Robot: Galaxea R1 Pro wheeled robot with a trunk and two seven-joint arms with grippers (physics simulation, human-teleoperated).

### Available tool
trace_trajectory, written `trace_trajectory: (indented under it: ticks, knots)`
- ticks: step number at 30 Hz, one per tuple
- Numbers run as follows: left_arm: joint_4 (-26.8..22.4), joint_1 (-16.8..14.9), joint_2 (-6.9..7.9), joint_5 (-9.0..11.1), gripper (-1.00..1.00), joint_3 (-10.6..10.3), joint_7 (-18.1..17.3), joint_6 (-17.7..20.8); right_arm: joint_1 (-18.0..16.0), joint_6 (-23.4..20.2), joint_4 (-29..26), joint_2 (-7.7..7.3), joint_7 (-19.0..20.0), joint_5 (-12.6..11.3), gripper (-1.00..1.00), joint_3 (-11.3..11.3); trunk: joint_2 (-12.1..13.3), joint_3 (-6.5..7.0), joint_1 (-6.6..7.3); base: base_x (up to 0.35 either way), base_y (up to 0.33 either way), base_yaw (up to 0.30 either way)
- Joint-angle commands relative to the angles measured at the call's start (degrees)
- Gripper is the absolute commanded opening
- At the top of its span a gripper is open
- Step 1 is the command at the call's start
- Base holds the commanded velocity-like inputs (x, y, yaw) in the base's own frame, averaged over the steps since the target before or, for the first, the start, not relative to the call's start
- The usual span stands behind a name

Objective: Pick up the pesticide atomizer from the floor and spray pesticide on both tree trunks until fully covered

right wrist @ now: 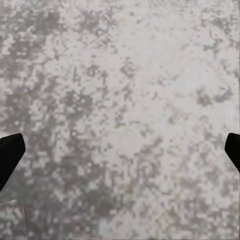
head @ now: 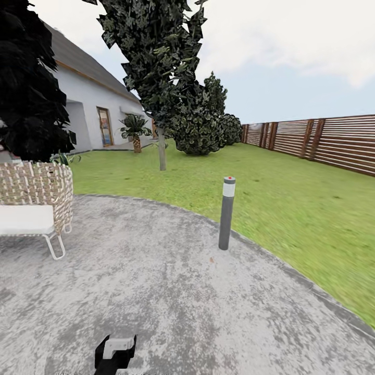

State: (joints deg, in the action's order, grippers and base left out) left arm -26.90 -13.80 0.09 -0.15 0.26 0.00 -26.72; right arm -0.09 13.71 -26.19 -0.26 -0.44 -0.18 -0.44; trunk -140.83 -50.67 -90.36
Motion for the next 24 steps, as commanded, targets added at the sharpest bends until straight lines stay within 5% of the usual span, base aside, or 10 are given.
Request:
trace_trajectory:
  ticks: [1,17,24]
  knots:
    - [0.0,0.0,0.0,0.01,1.0,0.0,0.0,0.0,0.0,0.0,0.0,0.0,0.0,0.0,1.0,0.0,0.0,0.0,0.0,0.0,0.0,0.282]
    - [-0.04,0.0,-0.19,0.49,1.0,0.03,0.16,0.17,0.0,0.0,0.0,0.0,-0.04,0.16,1.0,0.0,0.0,-0.07,0.0,0.0,0.0,0.282]
    - [-5.67,0.0,-0.02,0.43,1.0,0.09,0.13,0.17,0.0,-0.01,0.0,0.03,-0.08,0.22,1.0,0.0,0.0,-0.29,0.0,0.0,0.0,0.282]
